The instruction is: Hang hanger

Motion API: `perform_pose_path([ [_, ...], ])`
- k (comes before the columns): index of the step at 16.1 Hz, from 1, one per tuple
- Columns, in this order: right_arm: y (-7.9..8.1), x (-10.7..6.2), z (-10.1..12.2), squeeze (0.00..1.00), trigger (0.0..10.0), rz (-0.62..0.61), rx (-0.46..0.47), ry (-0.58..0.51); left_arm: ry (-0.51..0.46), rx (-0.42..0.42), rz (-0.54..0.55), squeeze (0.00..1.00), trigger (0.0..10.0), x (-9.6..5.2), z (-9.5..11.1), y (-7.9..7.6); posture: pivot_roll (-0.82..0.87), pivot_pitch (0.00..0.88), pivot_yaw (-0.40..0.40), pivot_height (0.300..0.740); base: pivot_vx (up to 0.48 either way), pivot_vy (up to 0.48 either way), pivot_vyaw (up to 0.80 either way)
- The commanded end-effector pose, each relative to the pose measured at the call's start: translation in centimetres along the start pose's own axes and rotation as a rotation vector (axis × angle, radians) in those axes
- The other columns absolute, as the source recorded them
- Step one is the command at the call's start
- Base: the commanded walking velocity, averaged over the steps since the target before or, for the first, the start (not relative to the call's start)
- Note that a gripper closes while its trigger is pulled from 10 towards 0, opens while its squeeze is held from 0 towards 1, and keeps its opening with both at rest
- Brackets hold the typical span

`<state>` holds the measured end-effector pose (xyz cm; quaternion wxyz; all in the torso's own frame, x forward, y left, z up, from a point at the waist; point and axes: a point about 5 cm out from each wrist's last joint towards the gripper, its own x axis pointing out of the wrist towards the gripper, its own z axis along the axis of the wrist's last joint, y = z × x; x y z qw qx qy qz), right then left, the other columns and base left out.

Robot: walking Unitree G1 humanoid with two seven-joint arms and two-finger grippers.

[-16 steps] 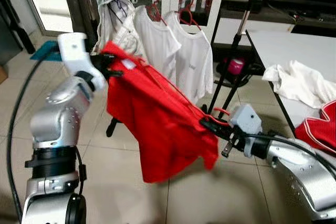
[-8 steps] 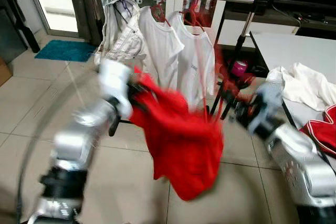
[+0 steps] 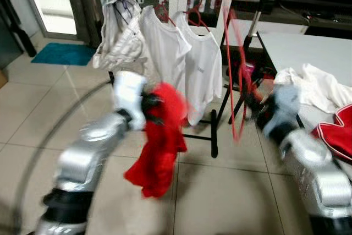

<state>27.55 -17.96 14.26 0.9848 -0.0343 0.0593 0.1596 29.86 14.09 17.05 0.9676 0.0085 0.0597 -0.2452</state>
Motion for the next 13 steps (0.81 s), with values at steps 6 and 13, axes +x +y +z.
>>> perform_pose_path([
  [6,1.3,-0.3,1.1,0.00,10.0,-0.128,0.084,-0.059,-0.027,0.078,0.135,0.00,10.0,-1.3,-0.6,-0.6,-0.09,0.000,-0.044,0.740,0.000,0.000,-0.67],
  [13,0.2,-0.5,2.5,0.00,10.0,-0.237,0.186,-0.096,-0.075,0.042,0.192,0.00,10.0,-1.1,0.7,-0.1,-0.10,0.000,-0.033,0.740,0.000,0.000,-0.34],
])
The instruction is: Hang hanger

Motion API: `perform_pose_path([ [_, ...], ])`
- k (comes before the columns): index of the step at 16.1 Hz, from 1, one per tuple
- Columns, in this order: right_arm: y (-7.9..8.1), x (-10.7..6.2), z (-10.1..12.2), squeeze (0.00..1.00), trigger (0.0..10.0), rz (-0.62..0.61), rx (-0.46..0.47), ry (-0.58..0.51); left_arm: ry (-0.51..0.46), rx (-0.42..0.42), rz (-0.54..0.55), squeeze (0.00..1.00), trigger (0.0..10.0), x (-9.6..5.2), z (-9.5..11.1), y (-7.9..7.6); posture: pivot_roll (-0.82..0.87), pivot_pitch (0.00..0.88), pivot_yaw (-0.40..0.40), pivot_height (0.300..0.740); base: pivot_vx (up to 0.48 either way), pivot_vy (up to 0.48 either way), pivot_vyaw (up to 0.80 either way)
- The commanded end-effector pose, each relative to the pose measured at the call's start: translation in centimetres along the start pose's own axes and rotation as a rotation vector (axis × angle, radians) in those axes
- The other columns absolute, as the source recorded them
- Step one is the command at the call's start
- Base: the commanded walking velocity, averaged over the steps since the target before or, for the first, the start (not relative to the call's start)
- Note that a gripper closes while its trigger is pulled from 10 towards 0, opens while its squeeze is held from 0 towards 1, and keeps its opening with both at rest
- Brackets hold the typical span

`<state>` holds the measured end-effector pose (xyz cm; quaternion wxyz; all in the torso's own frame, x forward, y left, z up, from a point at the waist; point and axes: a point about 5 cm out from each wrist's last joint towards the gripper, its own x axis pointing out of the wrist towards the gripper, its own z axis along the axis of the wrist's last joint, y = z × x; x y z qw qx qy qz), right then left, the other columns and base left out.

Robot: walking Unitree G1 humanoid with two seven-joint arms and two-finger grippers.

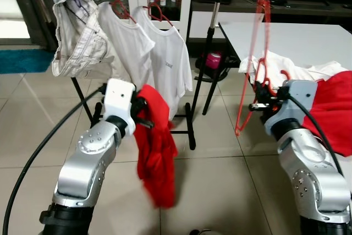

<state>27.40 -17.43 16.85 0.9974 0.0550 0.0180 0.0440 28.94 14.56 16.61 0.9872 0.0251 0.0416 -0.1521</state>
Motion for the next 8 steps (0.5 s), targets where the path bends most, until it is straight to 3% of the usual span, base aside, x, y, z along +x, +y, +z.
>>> perform_pose_path([
  [1,-0.16,-0.22,-0.27,0.00,10.0,-0.011,0.023,0.016,-0.061,-0.018,0.010,0.00,10.0,-0.07,1.49,-0.05,-0.10,0.000,-0.037,0.740,0.000,0.000,-0.79],
  [7,0.04,-0.38,-0.55,0.00,10.0,-0.008,0.046,0.030,-0.036,-0.025,-0.001,0.00,10.0,-0.60,1.30,-0.41,-0.09,0.000,-0.037,0.740,0.000,0.000,-0.80],
  [8,-0.10,-0.42,-0.56,0.00,10.0,-0.025,0.012,0.035,-0.026,-0.022,0.002,0.00,10.0,-0.63,1.17,-0.31,-0.09,0.000,-0.034,0.740,0.000,0.000,-0.80],
])
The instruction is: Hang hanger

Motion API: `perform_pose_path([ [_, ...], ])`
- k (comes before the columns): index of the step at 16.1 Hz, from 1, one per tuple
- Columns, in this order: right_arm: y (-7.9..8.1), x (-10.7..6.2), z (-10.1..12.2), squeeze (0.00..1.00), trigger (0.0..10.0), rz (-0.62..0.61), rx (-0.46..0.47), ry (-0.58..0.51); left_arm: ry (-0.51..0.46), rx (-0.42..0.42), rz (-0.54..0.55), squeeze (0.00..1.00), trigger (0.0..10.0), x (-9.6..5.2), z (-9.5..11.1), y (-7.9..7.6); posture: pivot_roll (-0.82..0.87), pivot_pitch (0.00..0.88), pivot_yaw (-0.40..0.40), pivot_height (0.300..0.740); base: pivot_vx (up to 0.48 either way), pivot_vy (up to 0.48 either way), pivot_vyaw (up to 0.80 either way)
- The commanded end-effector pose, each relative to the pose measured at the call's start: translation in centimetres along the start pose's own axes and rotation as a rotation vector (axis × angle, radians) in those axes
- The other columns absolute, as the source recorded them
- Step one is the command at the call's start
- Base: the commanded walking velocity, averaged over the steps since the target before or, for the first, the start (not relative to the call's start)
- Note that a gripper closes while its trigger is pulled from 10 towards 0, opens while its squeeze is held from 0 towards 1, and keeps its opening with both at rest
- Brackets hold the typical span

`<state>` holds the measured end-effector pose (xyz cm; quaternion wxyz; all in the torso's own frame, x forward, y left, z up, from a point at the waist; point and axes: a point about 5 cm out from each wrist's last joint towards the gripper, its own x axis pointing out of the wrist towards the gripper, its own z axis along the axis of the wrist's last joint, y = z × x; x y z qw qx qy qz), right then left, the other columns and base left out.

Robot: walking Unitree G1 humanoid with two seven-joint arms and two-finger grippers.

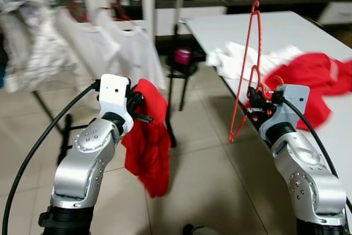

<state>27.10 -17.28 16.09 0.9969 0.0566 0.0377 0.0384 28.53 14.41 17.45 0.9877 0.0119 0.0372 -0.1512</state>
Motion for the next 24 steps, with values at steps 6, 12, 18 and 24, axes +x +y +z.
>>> perform_pose_path([
  [6,-0.3,-0.2,0.3,0.00,10.0,-0.009,0.002,-0.017,-0.012,0.013,0.000,0.00,10.0,-0.1,0.4,-0.1,-0.09,0.000,-0.031,0.740,0.000,0.000,-0.80],
  [12,0.4,-0.2,0.6,0.00,10.0,0.005,0.091,-0.039,-0.014,0.018,-0.019,0.00,10.0,0.0,0.4,-0.5,-0.09,0.000,-0.031,0.740,0.000,0.000,-0.79],
  [18,0.1,-0.2,-0.1,0.00,10.0,-0.039,0.081,0.003,-0.018,0.037,0.006,0.00,10.0,0.5,0.0,-0.4,-0.13,0.000,-0.020,0.740,0.000,0.000,-0.78],
  [24,0.1,-0.3,-0.1,0.00,10.0,-0.042,0.080,-0.011,-0.016,0.050,-0.034,0.00,10.0,0.8,0.2,-0.9,-0.10,0.005,-0.019,0.740,0.000,0.000,-0.77],
])
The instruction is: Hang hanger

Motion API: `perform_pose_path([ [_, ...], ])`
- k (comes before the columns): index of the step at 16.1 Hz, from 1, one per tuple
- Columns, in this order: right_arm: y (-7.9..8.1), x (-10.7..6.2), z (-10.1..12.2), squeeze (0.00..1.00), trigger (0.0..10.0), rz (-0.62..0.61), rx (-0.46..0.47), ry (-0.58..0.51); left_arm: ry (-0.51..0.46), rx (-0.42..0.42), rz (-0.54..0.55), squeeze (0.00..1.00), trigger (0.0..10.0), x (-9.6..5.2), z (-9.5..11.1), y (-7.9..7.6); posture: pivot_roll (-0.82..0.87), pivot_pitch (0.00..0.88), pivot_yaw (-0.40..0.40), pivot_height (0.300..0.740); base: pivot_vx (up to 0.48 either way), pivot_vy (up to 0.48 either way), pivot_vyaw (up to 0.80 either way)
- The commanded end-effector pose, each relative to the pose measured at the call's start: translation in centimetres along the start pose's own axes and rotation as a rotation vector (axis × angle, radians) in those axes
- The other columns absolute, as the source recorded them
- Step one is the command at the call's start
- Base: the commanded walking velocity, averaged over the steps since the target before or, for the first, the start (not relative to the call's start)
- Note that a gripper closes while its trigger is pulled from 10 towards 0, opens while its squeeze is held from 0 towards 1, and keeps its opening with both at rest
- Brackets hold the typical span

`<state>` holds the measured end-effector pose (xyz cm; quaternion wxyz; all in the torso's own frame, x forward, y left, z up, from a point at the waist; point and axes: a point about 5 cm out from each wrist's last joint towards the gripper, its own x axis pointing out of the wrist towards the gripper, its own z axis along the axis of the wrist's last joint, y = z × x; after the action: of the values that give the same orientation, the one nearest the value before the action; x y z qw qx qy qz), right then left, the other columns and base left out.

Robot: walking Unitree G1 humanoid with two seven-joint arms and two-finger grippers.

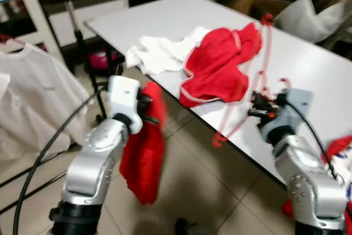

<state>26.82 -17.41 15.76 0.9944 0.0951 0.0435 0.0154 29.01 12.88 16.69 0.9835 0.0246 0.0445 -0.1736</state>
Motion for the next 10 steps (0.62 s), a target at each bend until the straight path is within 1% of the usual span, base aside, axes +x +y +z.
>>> perform_pose_path([
  [1,0.1,-0.1,0.3,0.00,10.0,-0.004,-0.005,-0.020,-0.033,0.031,0.023,0.00,10.0,-0.3,0.9,0.5,-0.08,0.004,-0.013,0.740,0.000,0.000,-0.77],
  [4,-0.3,-0.5,0.6,0.00,10.0,-0.019,-0.020,-0.028,-0.046,0.041,0.064,0.00,10.0,-0.3,1.7,0.9,-0.01,0.003,-0.011,0.740,0.000,0.000,-0.77],
  [6,-0.5,-0.6,1.1,0.00,10.0,-0.026,-0.029,-0.037,-0.036,0.048,0.042,0.00,10.0,-0.6,1.8,0.7,-0.02,0.008,-0.006,0.740,0.000,0.000,-0.77],
  [8,-0.4,-0.6,1.1,0.00,10.0,-0.029,-0.023,-0.033,-0.020,0.039,0.044,0.00,10.0,-0.7,1.1,0.9,-0.06,0.011,-0.005,0.740,0.000,0.000,-0.77],
  [9,-0.2,-0.6,0.7,0.00,10.0,-0.020,-0.016,-0.024,-0.010,0.025,0.050,0.00,10.0,-0.5,0.6,1.0,-0.08,0.012,0.003,0.740,0.000,0.000,-0.67],
  [10,-0.2,-0.5,0.5,0.00,10.0,-0.016,-0.007,-0.024,-0.014,0.021,0.050,0.00,10.0,-0.3,0.6,1.1,-0.09,0.015,0.005,0.740,0.000,0.255,0.00],
])
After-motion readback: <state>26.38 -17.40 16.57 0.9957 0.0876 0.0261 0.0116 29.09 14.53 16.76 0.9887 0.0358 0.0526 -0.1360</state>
